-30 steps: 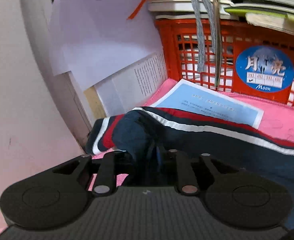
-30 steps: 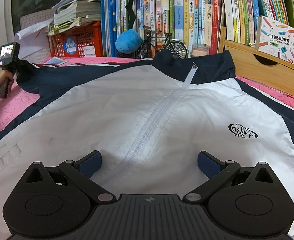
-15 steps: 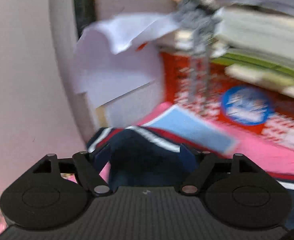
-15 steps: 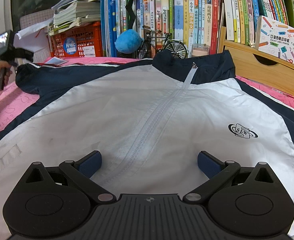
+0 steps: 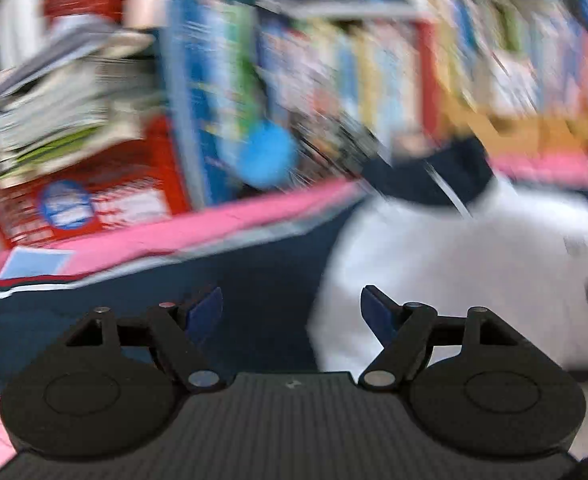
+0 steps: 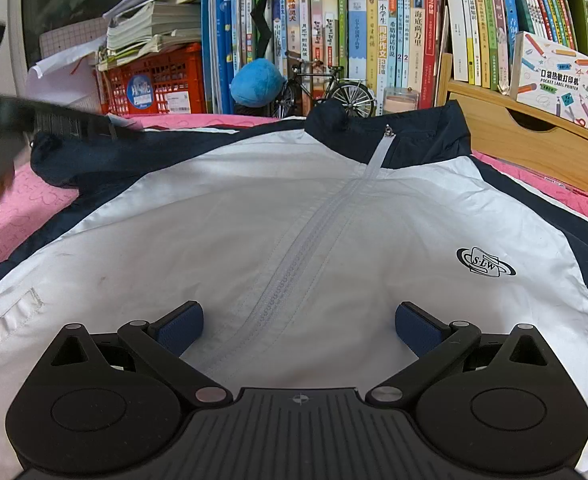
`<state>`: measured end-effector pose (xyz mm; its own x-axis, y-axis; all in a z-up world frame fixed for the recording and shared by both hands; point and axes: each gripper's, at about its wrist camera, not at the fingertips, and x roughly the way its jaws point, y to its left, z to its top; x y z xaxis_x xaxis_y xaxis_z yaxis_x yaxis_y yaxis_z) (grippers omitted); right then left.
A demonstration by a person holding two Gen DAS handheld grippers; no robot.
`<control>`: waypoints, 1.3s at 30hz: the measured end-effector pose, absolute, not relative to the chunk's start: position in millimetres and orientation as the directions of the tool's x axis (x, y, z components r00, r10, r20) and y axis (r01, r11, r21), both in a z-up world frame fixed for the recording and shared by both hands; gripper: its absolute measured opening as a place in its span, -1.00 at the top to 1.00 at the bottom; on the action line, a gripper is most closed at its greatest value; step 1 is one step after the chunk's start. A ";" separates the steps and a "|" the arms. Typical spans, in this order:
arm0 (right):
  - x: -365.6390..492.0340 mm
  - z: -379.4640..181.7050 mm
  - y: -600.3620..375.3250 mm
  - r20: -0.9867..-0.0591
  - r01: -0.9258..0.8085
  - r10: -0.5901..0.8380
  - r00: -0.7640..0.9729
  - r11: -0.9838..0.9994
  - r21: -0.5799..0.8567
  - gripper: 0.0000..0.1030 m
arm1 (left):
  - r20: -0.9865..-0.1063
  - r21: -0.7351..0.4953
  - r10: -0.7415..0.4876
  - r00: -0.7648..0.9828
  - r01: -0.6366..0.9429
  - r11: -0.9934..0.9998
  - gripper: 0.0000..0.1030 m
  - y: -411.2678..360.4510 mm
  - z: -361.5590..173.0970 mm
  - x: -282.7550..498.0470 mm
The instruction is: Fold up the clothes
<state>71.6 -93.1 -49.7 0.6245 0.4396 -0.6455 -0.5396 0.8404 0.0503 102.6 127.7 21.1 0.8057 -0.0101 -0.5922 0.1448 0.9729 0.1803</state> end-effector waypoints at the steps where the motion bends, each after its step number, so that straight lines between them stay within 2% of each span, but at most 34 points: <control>1: 71.5 -49.7 -93.1 -0.645 -0.538 0.439 0.625 0.841 0.052 -1.00 | -0.601 0.197 -0.002 0.799 0.150 0.969 -0.48 122.5 12.6 102.2; 5: 71.0 -47.4 -105.9 -0.653 -0.522 0.408 0.638 0.853 0.023 -1.00 | -0.600 0.223 0.042 0.799 0.116 0.968 -0.61 128.4 -6.4 100.3; 8: 75.3 -45.9 -142.0 -0.655 -0.427 0.307 0.691 0.904 -0.027 -0.99 | -0.576 0.296 0.152 0.803 0.032 0.955 -0.69 152.2 -9.1 103.6; 9: 78.2 -48.2 -159.4 -0.652 -0.376 0.246 0.717 0.924 -0.064 -1.00 | -0.575 0.309 0.185 0.797 0.002 0.951 -0.88 161.2 -10.3 105.7; 10: 81.4 -51.1 -178.7 -0.649 -0.325 0.197 0.735 0.942 -0.081 -0.99 | -0.577 0.304 0.204 0.791 -0.024 0.952 -0.91 170.1 -9.9 107.0; 13: 96.3 -54.7 -249.8 -0.677 -0.032 -0.016 0.736 0.998 -0.059 -0.99 | -0.580 0.301 0.268 0.769 -0.104 0.948 -0.90 193.0 -7.7 109.8; 16: 88.3 -42.7 -286.2 -0.664 0.092 -0.078 0.743 0.996 -0.015 -0.94 | -0.564 0.288 0.295 0.771 -0.152 0.946 -0.69 192.0 5.1 97.9; 19: 59.1 -26.6 -275.9 -0.601 -0.020 0.021 0.799 1.000 0.008 -0.94 | -0.543 0.197 0.154 0.826 -0.053 0.979 -0.66 176.5 25.5 70.8; 25: 8.4 -9.6 -177.9 -0.499 -0.484 0.398 0.770 0.874 -0.048 -0.98 | -0.493 0.150 -0.159 0.855 0.263 0.953 -0.83 105.6 43.9 28.2; 27: 7.9 -9.1 -142.8 -0.480 -0.573 0.466 0.743 0.814 -0.097 -1.00 | -0.500 0.182 -0.156 0.852 0.280 0.943 -0.83 83.1 37.2 38.6; 29: 21.0 -13.4 -111.0 -0.480 -0.563 0.440 0.759 0.813 -0.144 -1.00 | -0.518 0.212 -0.125 0.846 0.268 0.940 -0.80 64.0 27.6 55.2; 30: 34.6 -17.7 -100.2 -0.501 -0.535 0.408 0.763 0.834 -0.136 -1.00 | -0.536 0.212 -0.100 0.838 0.248 0.945 -0.71 57.9 21.2 66.7; 32: 66.3 -28.1 -93.6 -0.561 -0.483 0.373 0.739 0.874 -0.057 -0.96 | -0.571 0.206 -0.053 0.819 0.206 0.957 -0.60 47.1 9.1 89.8; 33: 82.8 -34.9 -93.8 -0.591 -0.453 0.362 0.721 0.891 -0.007 -0.86 | -0.584 0.192 -0.043 0.810 0.189 0.963 -0.53 46.0 5.7 99.9; 36: 115.7 -47.4 -101.4 -0.621 -0.378 0.359 0.697 0.920 0.108 -0.80 | -0.611 0.137 -0.037 0.791 0.152 0.979 -0.52 48.4 -0.1 127.0; 39: 122.3 -53.3 -103.0 -0.619 -0.342 0.334 0.711 0.933 0.112 -0.68 | -0.642 0.120 -0.040 0.766 0.152 0.981 -0.55 46.6 -5.4 150.4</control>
